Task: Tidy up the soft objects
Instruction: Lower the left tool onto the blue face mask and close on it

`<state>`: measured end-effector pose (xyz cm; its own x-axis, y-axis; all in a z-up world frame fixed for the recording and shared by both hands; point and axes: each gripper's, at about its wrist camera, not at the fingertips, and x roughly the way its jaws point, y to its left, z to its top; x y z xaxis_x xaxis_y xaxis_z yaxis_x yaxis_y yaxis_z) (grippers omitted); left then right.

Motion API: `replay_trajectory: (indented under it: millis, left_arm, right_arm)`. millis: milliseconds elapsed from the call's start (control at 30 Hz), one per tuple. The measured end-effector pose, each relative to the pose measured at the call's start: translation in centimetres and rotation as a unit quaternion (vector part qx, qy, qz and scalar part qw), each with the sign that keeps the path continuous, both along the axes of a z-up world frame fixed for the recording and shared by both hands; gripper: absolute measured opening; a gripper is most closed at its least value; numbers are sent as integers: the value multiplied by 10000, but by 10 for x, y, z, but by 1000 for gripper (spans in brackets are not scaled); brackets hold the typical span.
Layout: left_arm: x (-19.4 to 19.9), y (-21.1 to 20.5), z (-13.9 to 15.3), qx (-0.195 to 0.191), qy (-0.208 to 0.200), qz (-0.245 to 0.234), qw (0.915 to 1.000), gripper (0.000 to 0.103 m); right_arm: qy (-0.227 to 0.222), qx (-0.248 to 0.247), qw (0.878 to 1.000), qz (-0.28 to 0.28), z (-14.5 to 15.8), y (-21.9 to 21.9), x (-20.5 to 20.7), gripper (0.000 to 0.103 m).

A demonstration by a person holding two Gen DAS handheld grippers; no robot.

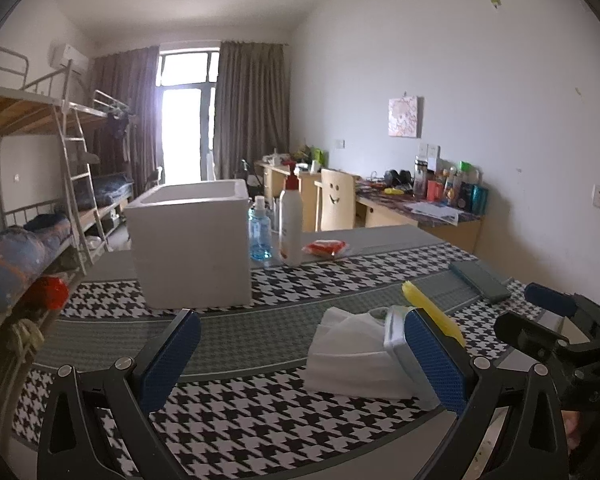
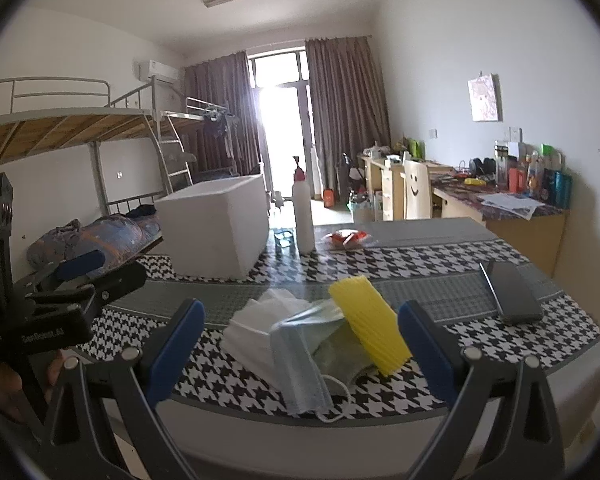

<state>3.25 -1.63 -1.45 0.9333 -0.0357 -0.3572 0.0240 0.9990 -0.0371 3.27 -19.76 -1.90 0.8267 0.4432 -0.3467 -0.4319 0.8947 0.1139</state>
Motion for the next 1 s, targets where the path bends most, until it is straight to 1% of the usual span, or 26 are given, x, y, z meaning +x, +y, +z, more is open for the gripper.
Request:
replay_trajectory:
  millis: [467, 800, 1000]
  left_arm:
    - [29, -7, -23, -115, 517, -164, 9985, 102]
    - [49, -9, -34, -128, 783, -130, 9968, 102]
    - [57, -20, -41, -157, 912, -418, 9948, 102]
  right_arm:
    - [339, -172, 9992, -83, -16, -5, 22, 99]
    - [544, -240, 9982, -73, -27, -7, 36, 99]
    - [652, -262, 9974, -155, -35, -14, 49, 99]
